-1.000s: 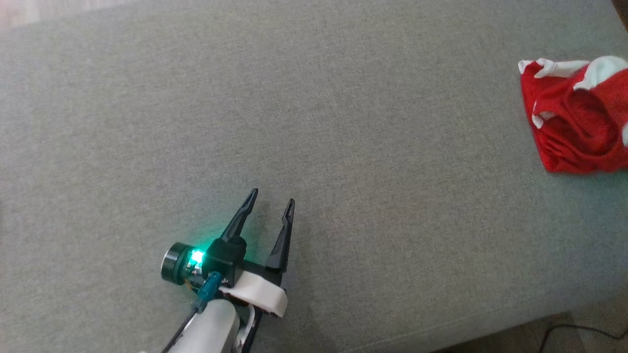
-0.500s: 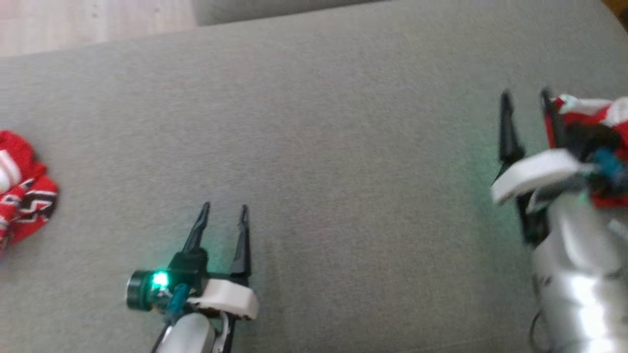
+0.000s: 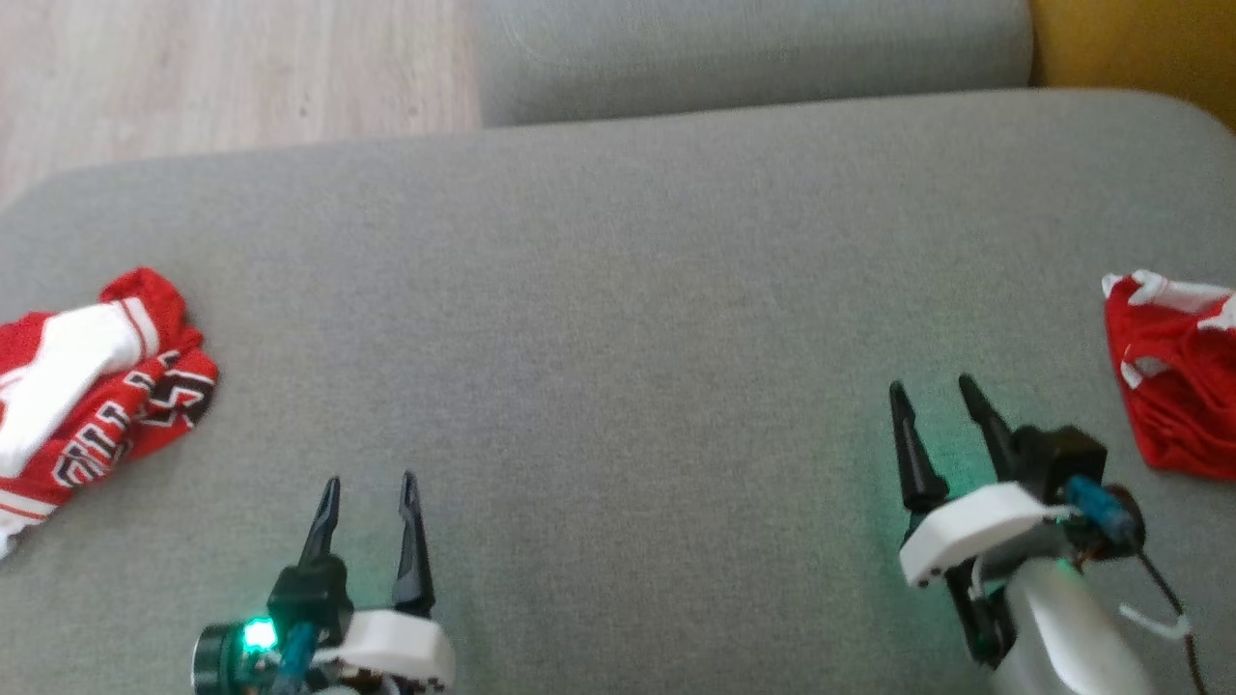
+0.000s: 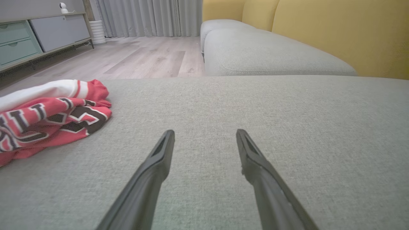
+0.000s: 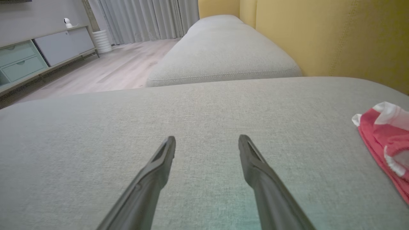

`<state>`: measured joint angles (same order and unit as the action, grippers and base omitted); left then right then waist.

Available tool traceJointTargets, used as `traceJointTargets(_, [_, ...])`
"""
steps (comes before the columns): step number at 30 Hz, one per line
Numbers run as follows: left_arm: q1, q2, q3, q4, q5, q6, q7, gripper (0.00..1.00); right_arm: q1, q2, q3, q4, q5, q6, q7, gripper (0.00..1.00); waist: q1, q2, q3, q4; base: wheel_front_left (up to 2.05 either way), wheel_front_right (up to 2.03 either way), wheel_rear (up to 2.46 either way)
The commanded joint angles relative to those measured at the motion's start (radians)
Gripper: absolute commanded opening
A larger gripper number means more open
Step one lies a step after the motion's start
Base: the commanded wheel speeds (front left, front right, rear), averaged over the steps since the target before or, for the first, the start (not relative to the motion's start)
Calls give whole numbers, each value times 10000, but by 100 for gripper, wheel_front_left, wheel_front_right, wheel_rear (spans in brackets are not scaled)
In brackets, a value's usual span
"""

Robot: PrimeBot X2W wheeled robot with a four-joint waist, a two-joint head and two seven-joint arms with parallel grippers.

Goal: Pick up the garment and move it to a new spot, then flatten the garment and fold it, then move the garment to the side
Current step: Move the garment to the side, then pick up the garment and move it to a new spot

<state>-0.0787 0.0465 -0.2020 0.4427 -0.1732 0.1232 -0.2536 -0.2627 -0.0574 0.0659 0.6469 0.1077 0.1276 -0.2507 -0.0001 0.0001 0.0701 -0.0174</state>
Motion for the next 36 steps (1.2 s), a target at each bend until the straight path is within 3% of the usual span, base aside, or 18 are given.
traceJointTargets(1, [-85,37,405,-274,48,31,-82,100,-40,67,342,-396,144,31,-110,100,1,-1,-280,105,0,0,0])
traceJointTargets(20, [548,37,585,-714,-5,-34,-82,100,670,71,640,-545,614,31,-110,100,1,-1,-752,784,0,0,0])
traceJointTargets(24, [567,37,447,-747,-166,46,-82,100,774,71,769,-552,645,31,-110,100,1,-1,-655,1520,0,0,0])
traceJointTargets(36, [825,37,851,-762,-284,31,-82,100,655,72,1660,-696,1088,31,-110,100,1,-1,-281,4554,0,0,0])
